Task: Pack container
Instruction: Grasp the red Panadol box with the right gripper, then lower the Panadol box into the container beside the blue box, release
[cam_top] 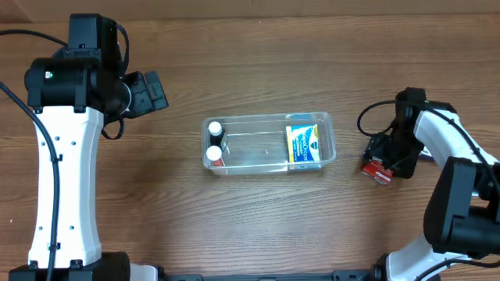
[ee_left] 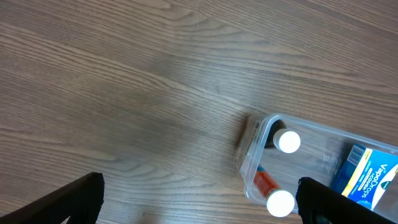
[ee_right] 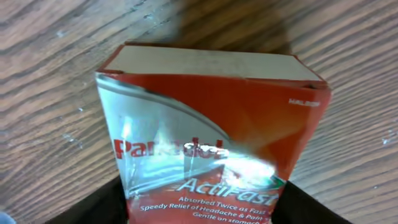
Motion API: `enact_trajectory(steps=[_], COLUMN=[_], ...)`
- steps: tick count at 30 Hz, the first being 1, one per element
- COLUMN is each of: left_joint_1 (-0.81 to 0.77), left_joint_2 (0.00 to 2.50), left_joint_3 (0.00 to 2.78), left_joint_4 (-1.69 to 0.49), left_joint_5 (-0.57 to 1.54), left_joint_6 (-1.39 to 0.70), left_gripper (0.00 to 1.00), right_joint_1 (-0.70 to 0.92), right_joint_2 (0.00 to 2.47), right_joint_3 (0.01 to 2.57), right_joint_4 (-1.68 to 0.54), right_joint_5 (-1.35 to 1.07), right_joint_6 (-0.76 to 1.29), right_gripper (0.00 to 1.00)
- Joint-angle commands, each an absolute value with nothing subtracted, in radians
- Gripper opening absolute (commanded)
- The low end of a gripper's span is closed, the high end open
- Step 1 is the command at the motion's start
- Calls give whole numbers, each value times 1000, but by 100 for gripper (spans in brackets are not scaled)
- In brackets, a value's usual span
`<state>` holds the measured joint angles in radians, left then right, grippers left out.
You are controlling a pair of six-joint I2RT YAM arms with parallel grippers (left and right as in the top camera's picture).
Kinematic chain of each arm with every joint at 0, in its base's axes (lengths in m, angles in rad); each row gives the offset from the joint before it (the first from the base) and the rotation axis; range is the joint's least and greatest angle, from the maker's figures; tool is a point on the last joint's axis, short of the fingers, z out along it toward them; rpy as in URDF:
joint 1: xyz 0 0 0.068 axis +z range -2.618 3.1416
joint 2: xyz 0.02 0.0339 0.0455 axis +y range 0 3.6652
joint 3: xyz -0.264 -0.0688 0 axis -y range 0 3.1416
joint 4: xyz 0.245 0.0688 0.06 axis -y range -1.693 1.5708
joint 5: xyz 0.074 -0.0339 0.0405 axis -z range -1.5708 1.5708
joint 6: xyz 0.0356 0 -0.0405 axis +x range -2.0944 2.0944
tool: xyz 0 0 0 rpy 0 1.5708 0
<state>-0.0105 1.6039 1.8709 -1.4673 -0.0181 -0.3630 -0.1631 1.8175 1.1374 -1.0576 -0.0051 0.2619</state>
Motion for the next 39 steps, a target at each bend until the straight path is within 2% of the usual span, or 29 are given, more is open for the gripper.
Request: enact_trajectory(steps=[1, 5, 8, 13, 15, 19, 26, 35, 36, 37, 38, 39], left_joint_1=[-6, -6, -6, -6, -6, -6, -6, -6, -6, -6, -6, -6], left_joint_2=[1597, 1597, 1597, 1597, 1597, 1597, 1597, 1597, 1597, 1597, 1597, 1597], left_joint_3=[1882, 1882, 1882, 1882, 1882, 1882, 1882, 1882, 1882, 1882, 1882, 1882], left_joint_4=[-1468, -1468, -1468, -1468, -1469, -1470, -1470, -1470, -1470, -1470, -1470, -1470], left_joint_5=[-10, -10, -10, -10, -10, -10, -10, -10, -10, -10, -10, -10], left_joint_6=[-343, -343, -344, -344, -344, -343, -343, -343, -343, -343, -343, -342], left_gripper=[100, 100, 100, 100, 100, 100, 100, 100, 100, 100, 100, 100], right_joint_1=[-163, -155, -83, 249, 394, 581, 600, 601, 601, 601, 601, 601], right_joint_2=[1816, 1736, 1583, 1408, 1434, 1592, 1809, 1817, 1818, 1818, 1818, 1818], right_joint_3=[1158, 1256, 1392, 1501, 1498, 1498, 1498, 1491, 1490, 1489, 1489, 1489], right_joint_4=[-1069, -1143, -1226, -1230, -1190, -1094, -1063, -1072, -1076, -1079, -1078, -1078], right_joint_5=[-37, -59, -63, -63, -62, -62, -62, -62, -62, -62, -62, -62], right_joint_6=[265, 264, 257, 322, 373, 420, 424, 438, 440, 440, 440, 440], right_gripper=[65, 65, 65, 66, 66, 66, 66, 66, 74, 95, 100, 100])
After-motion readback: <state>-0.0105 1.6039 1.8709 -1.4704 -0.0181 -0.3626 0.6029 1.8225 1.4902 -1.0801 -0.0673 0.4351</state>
